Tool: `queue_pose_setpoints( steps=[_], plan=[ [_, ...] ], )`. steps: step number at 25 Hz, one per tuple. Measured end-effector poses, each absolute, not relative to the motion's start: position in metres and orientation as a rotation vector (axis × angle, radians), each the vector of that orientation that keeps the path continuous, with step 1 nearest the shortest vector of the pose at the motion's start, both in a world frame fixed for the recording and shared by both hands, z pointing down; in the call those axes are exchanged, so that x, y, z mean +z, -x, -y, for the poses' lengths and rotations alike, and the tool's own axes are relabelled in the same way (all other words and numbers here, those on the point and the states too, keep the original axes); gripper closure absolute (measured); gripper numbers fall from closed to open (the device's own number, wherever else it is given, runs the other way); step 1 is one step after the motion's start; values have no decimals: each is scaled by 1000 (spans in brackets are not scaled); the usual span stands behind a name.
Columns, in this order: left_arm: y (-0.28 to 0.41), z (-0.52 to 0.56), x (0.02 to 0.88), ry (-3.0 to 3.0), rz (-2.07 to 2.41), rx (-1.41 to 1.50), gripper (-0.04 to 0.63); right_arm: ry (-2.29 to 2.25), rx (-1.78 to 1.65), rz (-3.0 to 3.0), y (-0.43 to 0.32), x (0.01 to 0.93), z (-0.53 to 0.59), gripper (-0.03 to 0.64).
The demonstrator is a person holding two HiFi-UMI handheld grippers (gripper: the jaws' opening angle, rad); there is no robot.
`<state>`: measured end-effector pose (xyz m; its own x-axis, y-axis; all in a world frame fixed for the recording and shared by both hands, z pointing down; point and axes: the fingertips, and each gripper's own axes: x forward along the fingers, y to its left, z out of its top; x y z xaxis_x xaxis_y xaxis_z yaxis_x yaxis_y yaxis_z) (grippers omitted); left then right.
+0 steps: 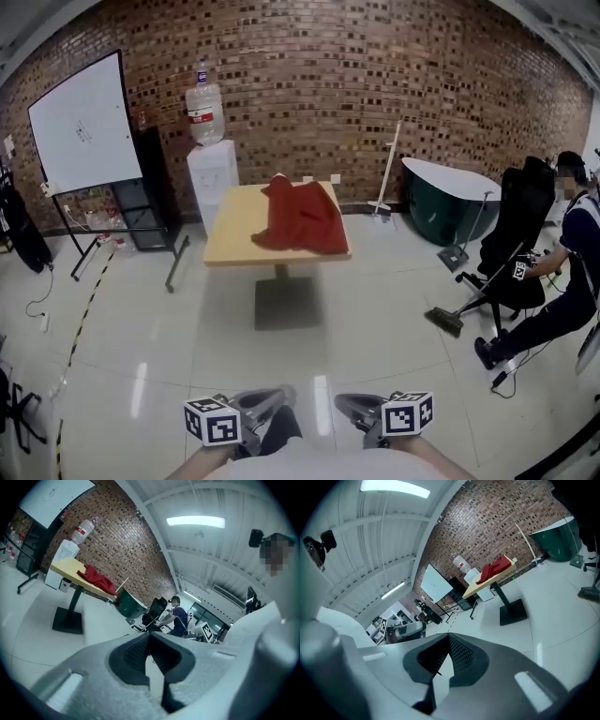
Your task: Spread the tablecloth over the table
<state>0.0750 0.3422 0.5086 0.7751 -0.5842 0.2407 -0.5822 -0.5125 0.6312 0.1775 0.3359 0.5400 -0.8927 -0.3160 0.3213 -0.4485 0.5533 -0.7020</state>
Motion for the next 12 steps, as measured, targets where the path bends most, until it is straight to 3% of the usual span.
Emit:
queue_pose_setpoints(
  steps=[12],
  plan=[
    [60, -24, 512, -2187, 887, 74, 595, -667, 1356, 2553, -48, 550, -35, 618]
  ],
)
